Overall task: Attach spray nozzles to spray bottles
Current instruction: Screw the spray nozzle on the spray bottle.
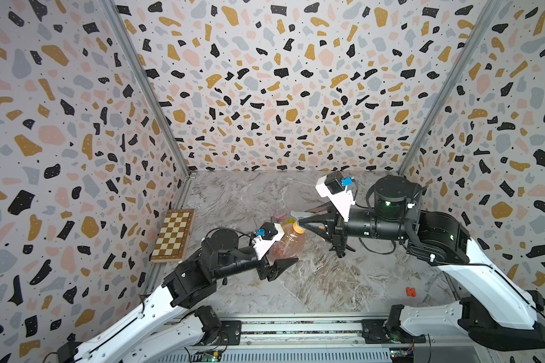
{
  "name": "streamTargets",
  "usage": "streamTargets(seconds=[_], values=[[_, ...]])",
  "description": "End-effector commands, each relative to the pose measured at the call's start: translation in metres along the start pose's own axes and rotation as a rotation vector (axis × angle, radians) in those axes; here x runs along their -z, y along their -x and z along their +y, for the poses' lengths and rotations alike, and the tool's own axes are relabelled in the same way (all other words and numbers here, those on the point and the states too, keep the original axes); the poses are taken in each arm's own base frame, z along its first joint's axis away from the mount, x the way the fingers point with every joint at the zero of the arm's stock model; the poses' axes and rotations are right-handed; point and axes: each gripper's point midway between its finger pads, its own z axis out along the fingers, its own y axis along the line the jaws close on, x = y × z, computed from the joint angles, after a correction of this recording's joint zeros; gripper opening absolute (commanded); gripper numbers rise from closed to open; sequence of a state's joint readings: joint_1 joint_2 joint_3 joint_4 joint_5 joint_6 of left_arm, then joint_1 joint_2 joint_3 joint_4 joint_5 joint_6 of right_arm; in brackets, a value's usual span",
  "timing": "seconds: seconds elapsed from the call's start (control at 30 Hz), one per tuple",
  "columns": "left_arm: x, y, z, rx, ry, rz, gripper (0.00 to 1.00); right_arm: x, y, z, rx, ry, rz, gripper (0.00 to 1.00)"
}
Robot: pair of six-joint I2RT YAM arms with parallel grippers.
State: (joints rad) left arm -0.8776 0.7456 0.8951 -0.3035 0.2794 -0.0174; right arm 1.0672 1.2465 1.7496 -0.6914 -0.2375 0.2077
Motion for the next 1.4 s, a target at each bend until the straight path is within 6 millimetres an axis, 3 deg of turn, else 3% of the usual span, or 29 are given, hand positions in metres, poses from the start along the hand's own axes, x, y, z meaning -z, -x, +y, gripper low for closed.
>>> streamTargets(seconds=[0.0, 0.27, 0.67, 0.73, 0.97, 1.17, 1.37], values=[[0.018, 0.066, 0.016, -0.054, 0.121, -0.220, 0.00, -0.034, -0.063, -0.007, -0.146, -0.027, 0.208, 0.00], [0.012, 0.064, 0.046, -0.039, 0.289, -0.233, 0.00, -0.057, -0.099, -0.031, -0.383, -0.162, 0.217, 0.00], [0.008, 0.056, 0.056, -0.027, 0.349, -0.239, 0.00, -0.082, -0.150, -0.037, -0.736, -0.231, 0.259, 0.00], [0.008, 0.055, 0.055, -0.023, 0.342, -0.239, 0.00, -0.083, -0.145, -0.036, -0.731, -0.238, 0.245, 0.00], [0.011, 0.049, 0.051, -0.002, 0.324, -0.224, 0.00, -0.059, -0.099, -0.044, -0.619, -0.288, 0.122, 0.19], [0.009, 0.050, 0.048, -0.002, 0.306, -0.220, 0.00, -0.044, -0.071, -0.045, -0.560, -0.297, 0.050, 0.25], [0.008, 0.049, 0.049, -0.002, 0.310, -0.217, 0.00, -0.036, -0.058, -0.044, -0.521, -0.302, 0.022, 0.26]])
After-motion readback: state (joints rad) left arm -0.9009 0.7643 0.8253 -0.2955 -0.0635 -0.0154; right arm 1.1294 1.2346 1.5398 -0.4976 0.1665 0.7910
